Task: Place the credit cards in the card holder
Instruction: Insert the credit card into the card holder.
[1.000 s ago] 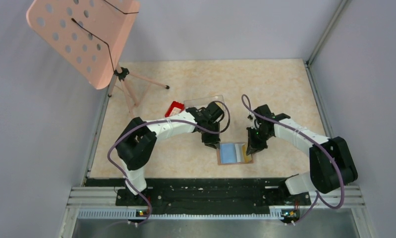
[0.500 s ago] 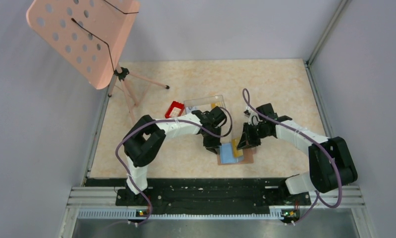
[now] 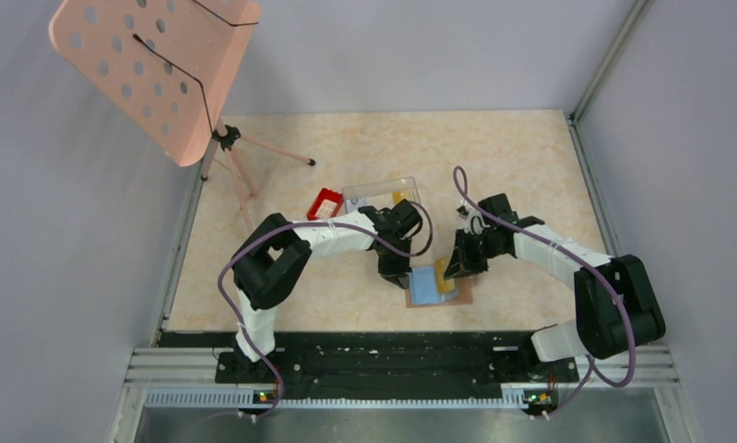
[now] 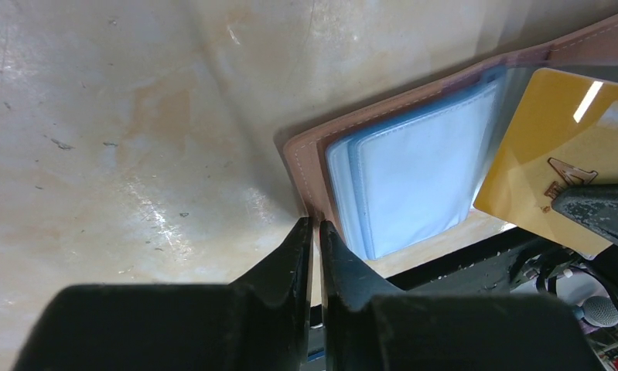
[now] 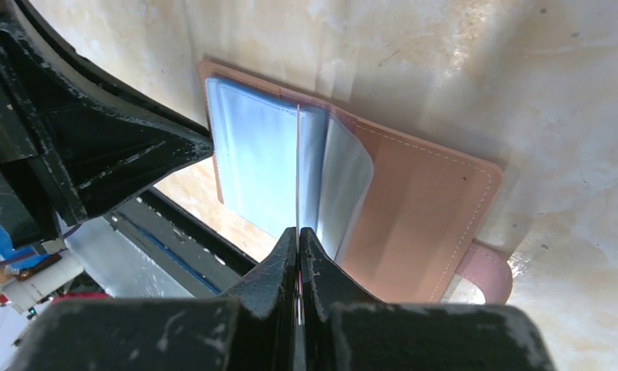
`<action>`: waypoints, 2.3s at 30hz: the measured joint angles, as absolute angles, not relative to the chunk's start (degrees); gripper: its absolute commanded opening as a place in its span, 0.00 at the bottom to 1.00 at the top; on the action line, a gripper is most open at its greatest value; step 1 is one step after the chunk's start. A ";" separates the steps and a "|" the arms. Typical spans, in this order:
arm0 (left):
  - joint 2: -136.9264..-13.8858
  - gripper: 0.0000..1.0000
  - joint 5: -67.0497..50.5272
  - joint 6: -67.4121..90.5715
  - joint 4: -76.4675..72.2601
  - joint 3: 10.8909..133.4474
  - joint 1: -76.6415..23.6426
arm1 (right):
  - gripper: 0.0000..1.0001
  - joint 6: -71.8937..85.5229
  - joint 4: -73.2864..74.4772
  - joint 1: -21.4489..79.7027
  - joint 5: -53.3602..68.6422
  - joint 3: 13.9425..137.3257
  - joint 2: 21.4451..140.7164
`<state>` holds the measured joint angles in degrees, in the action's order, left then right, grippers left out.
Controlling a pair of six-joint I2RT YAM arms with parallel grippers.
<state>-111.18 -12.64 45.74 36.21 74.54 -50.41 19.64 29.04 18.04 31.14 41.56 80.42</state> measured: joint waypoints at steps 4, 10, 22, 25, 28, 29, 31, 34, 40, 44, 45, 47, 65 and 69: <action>-111.22 0.11 -12.67 45.65 36.23 74.54 -50.41 | 0.00 19.64 28.95 17.30 31.07 40.25 80.42; -112.03 0.10 -13.06 45.47 36.14 74.54 -50.35 | 0.00 19.70 28.71 16.95 31.31 39.24 80.58; -112.03 0.06 -13.10 45.28 36.16 74.54 -50.35 | 0.00 20.10 27.66 16.67 33.08 38.61 81.17; -112.03 0.06 -13.10 45.28 36.16 74.54 -50.35 | 0.00 20.12 27.86 16.69 33.04 38.61 80.68; -112.03 0.05 -13.08 45.28 36.18 74.54 -50.37 | 0.00 20.14 28.21 16.67 33.06 38.63 79.53; -112.03 0.05 -13.10 45.28 36.16 74.54 -50.37 | 0.00 20.14 28.29 16.67 33.12 38.63 79.11; -112.03 0.05 -13.10 45.28 36.16 74.54 -50.37 | 0.00 20.14 28.38 16.69 33.17 38.65 78.59; -112.03 0.05 -13.08 45.28 36.16 74.54 -50.37 | 0.00 20.12 28.71 16.67 33.19 38.68 78.46; -112.03 0.05 -13.06 45.28 36.16 74.54 -50.39 | 0.00 20.16 28.58 16.67 33.67 38.65 78.50; -112.03 0.04 -13.06 45.28 36.16 74.54 -50.41 | 0.00 20.47 27.33 16.67 34.44 38.54 79.33; -112.03 0.04 -13.06 45.28 36.16 74.54 -50.41 | 0.00 20.58 26.89 16.67 34.52 38.41 79.66; -112.03 0.04 -13.06 45.28 36.18 74.54 -50.41 | 0.00 20.64 26.46 16.67 34.57 38.13 80.42; -112.05 0.03 -13.06 45.30 36.18 74.54 -50.41 | 0.00 21.10 24.14 16.29 36.62 37.74 84.93; -112.05 0.03 -13.06 45.30 36.21 74.54 -50.41 | 0.00 21.15 22.79 15.88 38.28 37.15 85.58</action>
